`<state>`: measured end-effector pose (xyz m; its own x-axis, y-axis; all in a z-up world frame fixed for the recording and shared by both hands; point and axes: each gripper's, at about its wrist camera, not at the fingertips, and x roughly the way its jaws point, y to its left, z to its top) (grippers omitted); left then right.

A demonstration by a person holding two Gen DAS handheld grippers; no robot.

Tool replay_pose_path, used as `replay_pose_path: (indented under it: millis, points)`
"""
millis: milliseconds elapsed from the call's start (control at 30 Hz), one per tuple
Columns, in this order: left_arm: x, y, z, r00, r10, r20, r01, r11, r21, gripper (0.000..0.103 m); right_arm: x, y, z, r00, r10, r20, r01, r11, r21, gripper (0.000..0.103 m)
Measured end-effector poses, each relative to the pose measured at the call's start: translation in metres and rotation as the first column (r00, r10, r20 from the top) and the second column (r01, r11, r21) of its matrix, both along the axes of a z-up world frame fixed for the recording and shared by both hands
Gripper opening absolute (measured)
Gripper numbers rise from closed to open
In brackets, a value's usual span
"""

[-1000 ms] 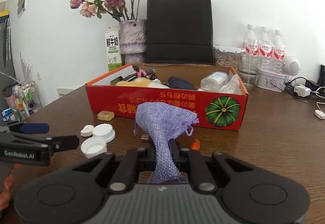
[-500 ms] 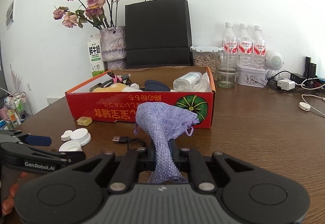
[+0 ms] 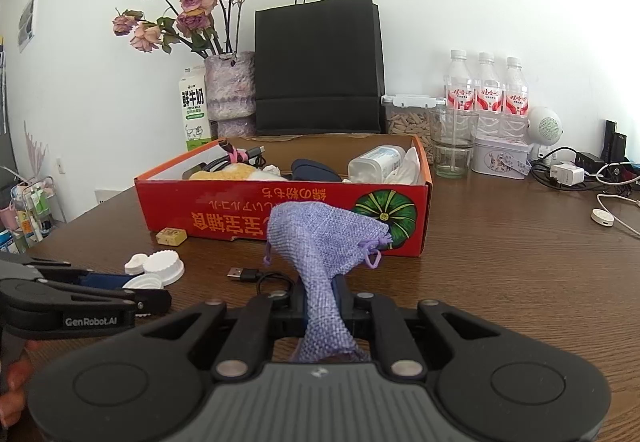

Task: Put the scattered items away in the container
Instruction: 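Grasp the purple drawstring pouch with the right gripper while the left gripper grasps a white open cap, then carry the purple pouch and white cap over the box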

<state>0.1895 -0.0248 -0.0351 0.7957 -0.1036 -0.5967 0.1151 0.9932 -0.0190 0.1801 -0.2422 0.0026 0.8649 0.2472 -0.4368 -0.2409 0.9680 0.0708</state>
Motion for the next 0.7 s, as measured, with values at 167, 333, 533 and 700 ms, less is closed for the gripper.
replay_pose_path:
  millis: [167,333,533,700]
  points:
    - [-0.006,0.006,0.011,1.000,0.005,0.030,-0.004,1.000,-0.029,0.041,-0.005,-0.006,0.005,0.999,0.005,0.037,-0.007,0.999,0.049,0.010]
    - [-0.014,0.016,0.042,0.993,-0.005,0.119,0.011,0.999,-0.052,0.041,-0.008,-0.014,0.023,0.996,0.010,0.093,-0.018,0.995,0.096,0.010]
    - [-0.009,0.020,0.086,0.967,-0.007,0.254,0.019,0.999,-0.045,0.041,0.005,-0.018,0.050,0.990,0.006,0.139,-0.019,0.996,0.090,0.010]
    - [0.007,0.012,0.113,0.944,-0.028,0.330,0.042,0.998,-0.036,0.041,0.022,-0.012,0.073,0.982,0.005,0.187,-0.019,0.997,0.074,0.010]
